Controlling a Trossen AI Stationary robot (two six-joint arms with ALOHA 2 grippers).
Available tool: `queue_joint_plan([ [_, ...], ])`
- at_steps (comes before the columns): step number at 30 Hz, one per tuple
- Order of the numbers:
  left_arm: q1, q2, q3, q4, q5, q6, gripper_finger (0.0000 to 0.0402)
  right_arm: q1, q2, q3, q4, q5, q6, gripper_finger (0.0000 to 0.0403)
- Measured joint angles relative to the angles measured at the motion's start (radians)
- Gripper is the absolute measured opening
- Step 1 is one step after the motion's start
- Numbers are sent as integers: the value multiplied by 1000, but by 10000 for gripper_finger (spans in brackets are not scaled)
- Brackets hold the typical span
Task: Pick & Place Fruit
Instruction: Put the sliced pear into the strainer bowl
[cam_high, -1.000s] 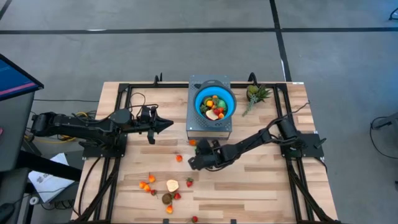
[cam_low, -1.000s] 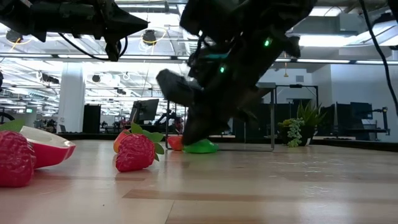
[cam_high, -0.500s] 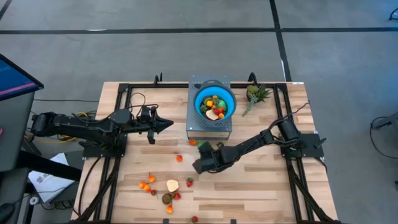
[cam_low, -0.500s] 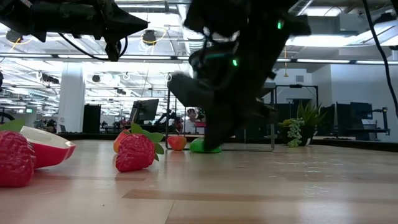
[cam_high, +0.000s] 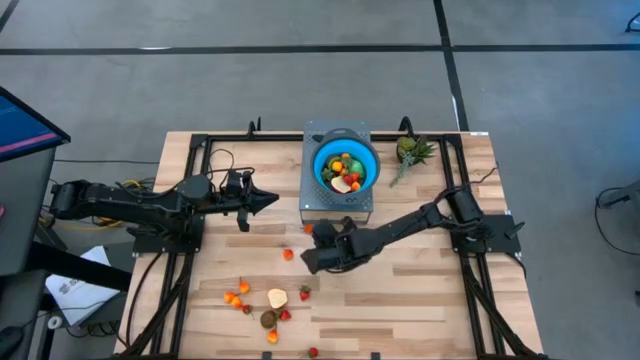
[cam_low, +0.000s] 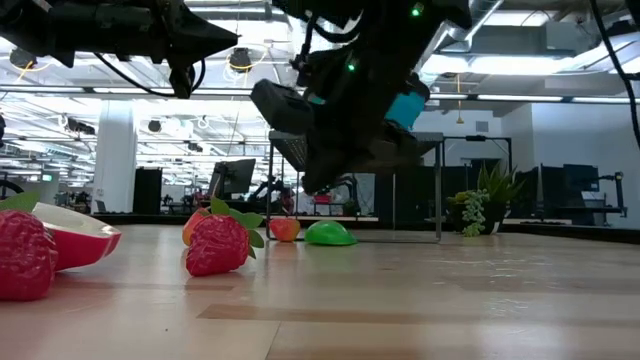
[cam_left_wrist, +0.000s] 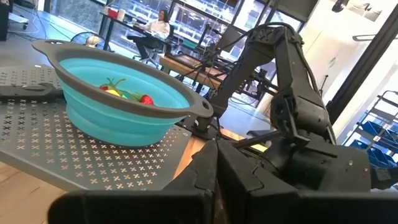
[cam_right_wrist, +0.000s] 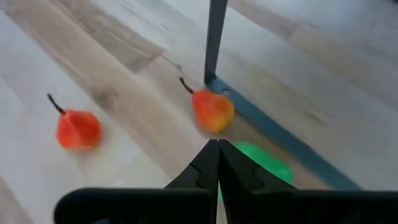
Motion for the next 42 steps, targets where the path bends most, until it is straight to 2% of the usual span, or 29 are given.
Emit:
queue_joint_plan([
  [12,0,0,0,0,0,0,2,-34,-1,-85,103,13,4,0],
  [22,0,0,0,0,0,0,2,-8,-1,-90,89,-55,12,0],
  [28,0,0,0,1,0,-1,2,11,-1,-90,6,-96,47,0],
  [31,-2,0,0,1,15,-17,2,36,-1,-90,-31,-99,71,0],
  [36,-32,14,0,3,133,-27,2,101,-18,-89,-48,-150,104,0],
  [39,-75,46,0,-9,128,-27,2,143,-36,-91,-51,-173,119,0],
  [42,-128,110,0,-12,66,-16,2,177,-82,-90,-67,-173,125,0],
])
